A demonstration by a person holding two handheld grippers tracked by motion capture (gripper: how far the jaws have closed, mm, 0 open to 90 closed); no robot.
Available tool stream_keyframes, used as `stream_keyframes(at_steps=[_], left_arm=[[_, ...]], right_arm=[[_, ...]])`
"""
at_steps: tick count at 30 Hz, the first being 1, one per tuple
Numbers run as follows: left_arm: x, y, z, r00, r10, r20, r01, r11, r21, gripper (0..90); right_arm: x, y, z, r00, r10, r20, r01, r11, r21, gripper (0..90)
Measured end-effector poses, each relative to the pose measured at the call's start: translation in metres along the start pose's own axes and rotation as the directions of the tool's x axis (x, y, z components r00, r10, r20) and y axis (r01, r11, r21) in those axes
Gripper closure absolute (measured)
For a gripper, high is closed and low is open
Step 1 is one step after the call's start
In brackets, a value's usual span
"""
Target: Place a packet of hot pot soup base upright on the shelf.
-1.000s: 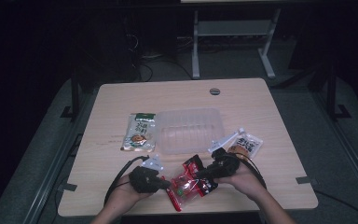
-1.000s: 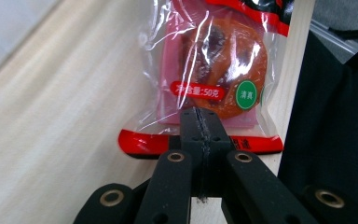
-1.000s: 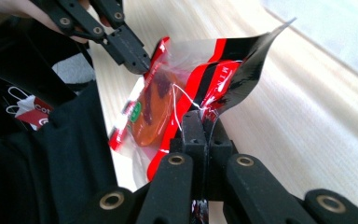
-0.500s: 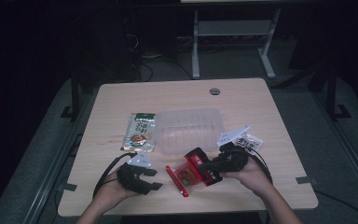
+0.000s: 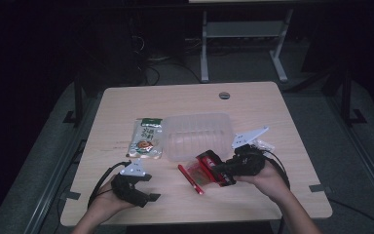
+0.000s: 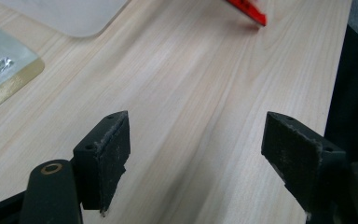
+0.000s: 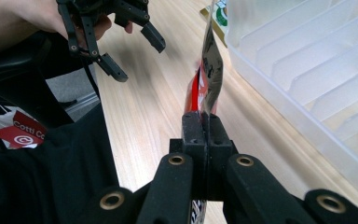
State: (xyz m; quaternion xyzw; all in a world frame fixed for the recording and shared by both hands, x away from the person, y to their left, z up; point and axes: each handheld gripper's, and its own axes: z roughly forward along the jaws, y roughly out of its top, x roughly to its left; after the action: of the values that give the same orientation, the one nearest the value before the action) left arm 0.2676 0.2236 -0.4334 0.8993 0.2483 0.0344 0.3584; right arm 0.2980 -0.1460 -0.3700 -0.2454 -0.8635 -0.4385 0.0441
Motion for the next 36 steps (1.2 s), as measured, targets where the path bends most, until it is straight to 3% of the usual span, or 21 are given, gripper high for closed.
stream_keyframes(at_steps=[6, 14, 15, 25, 36], left_arm=[[0.004, -0.002, -0.001, 0.9996, -0.012, -0.025, 0.012, 0.9999, -0.002, 21.1], [0.007, -0.003, -0.001, 0.9994, -0.019, -0.029, 0.019, 0.9998, 0.010, 21.2], [0.006, -0.003, -0.001, 0.9991, -0.034, -0.027, 0.034, 0.9994, 0.002, 21.2], [0.006, -0.003, -0.001, 0.9995, -0.017, -0.028, 0.017, 0.9998, 0.009, 21.4], [0.007, -0.003, 0.000, 0.9995, -0.018, -0.026, 0.018, 0.9998, 0.005, 21.7]], right_arm=[[-0.002, 0.006, -0.012, 0.9996, -0.007, 0.027, 0.007, 1.000, -0.025, 89.9], [-0.004, 0.015, -0.027, 0.9985, -0.003, 0.054, 0.006, 0.999, -0.046, 89.9], [-0.004, 0.017, -0.029, 0.9983, -0.004, 0.058, 0.007, 0.999, -0.048, 89.9], [-0.012, 0.035, -0.045, 0.9956, -0.015, 0.092, 0.022, 0.997, -0.073, 89.9], [-0.024, 0.053, -0.050, 0.9919, -0.001, 0.127, 0.013, 0.995, -0.094, 89.9]])
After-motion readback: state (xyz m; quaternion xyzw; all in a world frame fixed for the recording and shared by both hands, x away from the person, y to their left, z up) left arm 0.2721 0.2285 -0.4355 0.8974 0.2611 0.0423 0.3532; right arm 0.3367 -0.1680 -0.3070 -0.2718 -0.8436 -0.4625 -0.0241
